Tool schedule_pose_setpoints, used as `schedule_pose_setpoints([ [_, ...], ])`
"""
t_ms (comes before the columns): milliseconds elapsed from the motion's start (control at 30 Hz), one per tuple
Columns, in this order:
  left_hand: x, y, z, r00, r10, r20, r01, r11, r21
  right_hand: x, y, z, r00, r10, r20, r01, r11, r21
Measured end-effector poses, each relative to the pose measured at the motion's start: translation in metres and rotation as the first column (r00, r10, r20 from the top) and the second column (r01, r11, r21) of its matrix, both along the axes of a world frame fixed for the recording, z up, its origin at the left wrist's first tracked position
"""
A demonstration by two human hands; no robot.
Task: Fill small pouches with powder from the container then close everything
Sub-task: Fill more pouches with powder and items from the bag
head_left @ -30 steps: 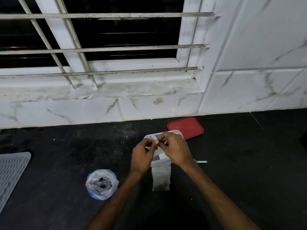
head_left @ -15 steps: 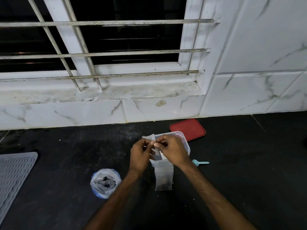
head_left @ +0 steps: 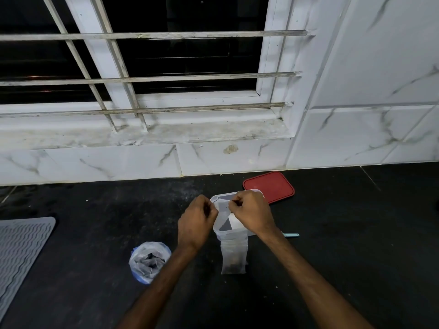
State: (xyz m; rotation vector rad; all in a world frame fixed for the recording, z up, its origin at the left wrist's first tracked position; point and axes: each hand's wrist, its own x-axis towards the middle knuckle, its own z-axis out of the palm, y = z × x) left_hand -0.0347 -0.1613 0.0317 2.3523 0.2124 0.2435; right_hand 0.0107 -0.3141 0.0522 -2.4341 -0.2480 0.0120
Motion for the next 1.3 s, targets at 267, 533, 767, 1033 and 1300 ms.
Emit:
schedule_pose_setpoints([
  [267,0.004,0.0,0.001,0.996,-0.068,0.06,0.07,0.997,-0.022,0.0,0.013,0.003,0.973,0.223,0.05,-0.202,0.94,-0.273],
  [533,0.001,0.005,0.0,0.984,-0.153,0.095,0.164,0.979,-0.124,0.0,0.017,0.013,0.997,0.059,0.055,-0.025,0.872,-0.488],
  [767,-0.01,0.003,-0.003,0.981,-0.138,0.134,0.176,0.927,-0.332,-0.001,0.026,0.027,0.995,0.095,-0.044,-0.104,0.849,-0.518],
  [1033,-0.017,0.003,-0.01,0.949,-0.315,0.001,0.309,0.929,-0.204,0.009,0.047,0.069,0.777,0.117,-0.619,-0.574,0.535,-0.62],
  [1300,-0.046,-0.026,-0.026,0.998,0.057,0.037,-0.041,0.938,-0.343,-0.039,0.051,0.044,0.902,0.327,-0.281,-0.427,0.585,-0.69],
])
